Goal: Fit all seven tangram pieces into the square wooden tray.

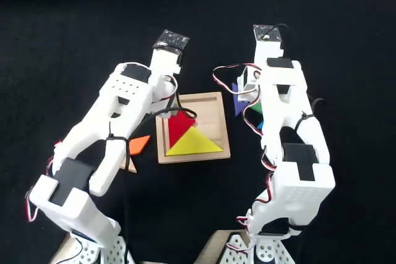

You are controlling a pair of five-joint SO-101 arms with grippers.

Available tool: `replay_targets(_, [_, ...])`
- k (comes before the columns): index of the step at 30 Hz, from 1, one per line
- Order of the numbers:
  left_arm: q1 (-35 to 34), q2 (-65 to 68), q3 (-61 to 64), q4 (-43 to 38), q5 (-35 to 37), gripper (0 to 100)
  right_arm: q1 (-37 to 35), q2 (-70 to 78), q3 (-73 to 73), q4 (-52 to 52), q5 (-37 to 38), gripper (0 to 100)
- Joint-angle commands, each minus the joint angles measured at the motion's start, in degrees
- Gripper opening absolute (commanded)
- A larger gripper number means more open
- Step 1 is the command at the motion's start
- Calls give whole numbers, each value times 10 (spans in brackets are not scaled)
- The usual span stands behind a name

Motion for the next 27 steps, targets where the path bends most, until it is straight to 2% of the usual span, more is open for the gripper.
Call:
replay_targets(1, [-22, -26, -4, -35, -4, 194, 4, -29, -19, -10, 4, 188])
replay_targets(3, [-18, -25, -4, -69, 0, 194, 4, -29, -19, -10, 4, 188])
replay_targets(9, [50, -15, 9, -174, 0, 194, 11, -29, -21, -10, 4, 187])
replay_targets(12, [52, 18, 16, -213, -2, 194, 14, -29, -21, -10, 4, 187])
replay_targets(16, [52, 70, 16, -210, -4, 194, 14, -29, -21, -10, 4, 187])
replay_targets(23, [51, 62, 31, -207, -5, 194, 14, -29, -22, -10, 4, 187])
replay_targets(27, [53, 65, 38, -207, -43, 194, 12, -29, -22, -10, 4, 187])
